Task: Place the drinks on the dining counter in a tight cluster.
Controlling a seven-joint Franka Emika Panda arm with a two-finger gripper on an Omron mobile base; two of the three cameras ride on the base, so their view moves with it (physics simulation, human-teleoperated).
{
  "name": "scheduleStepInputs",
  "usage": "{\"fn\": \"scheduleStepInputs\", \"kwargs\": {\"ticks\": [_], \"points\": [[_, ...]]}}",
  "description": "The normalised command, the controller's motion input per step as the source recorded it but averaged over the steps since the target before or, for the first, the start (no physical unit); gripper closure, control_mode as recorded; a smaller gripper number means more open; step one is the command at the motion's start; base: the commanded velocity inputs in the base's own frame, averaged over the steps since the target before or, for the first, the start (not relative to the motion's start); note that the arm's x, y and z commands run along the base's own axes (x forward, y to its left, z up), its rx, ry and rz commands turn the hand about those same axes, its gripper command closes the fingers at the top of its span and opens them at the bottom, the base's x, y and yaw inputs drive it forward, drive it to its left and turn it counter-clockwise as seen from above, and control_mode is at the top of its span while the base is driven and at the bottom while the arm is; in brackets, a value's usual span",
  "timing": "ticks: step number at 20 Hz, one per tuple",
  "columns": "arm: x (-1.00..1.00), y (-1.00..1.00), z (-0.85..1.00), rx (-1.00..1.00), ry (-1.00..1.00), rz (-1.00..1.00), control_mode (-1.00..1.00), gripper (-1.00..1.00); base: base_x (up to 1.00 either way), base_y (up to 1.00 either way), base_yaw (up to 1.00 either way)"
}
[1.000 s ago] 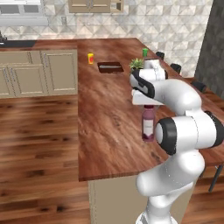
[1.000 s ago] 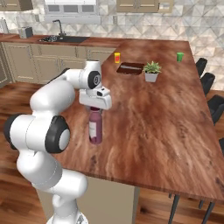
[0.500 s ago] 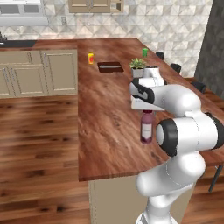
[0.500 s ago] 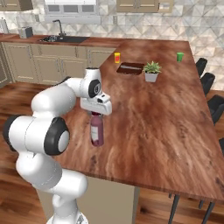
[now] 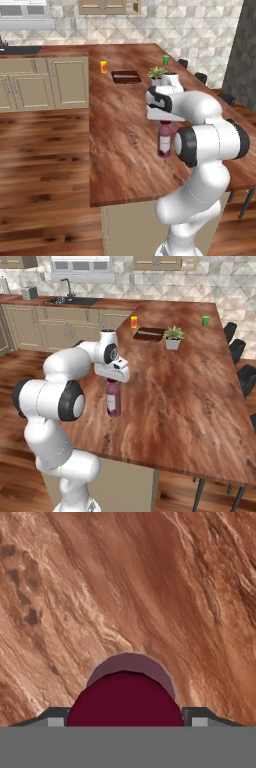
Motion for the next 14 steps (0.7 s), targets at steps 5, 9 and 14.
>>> {"fn": "scheduleStepInputs", "kwargs": {"ticks": [5,9,14], "points": [[-0.1,0.0,0.0,0.03,-0.03,0.0,-1.0,1.0,0.0,0.0,0.0],[-0.14,-0.01,-0.03,0.01,0.0,0.0,-1.0,1.0,0.0,0.0,0.0],[-0.15,0.0,-0.26,0.01,-0.02,0.0,-1.0,1.0,0.0,0.0,0.0]]}}
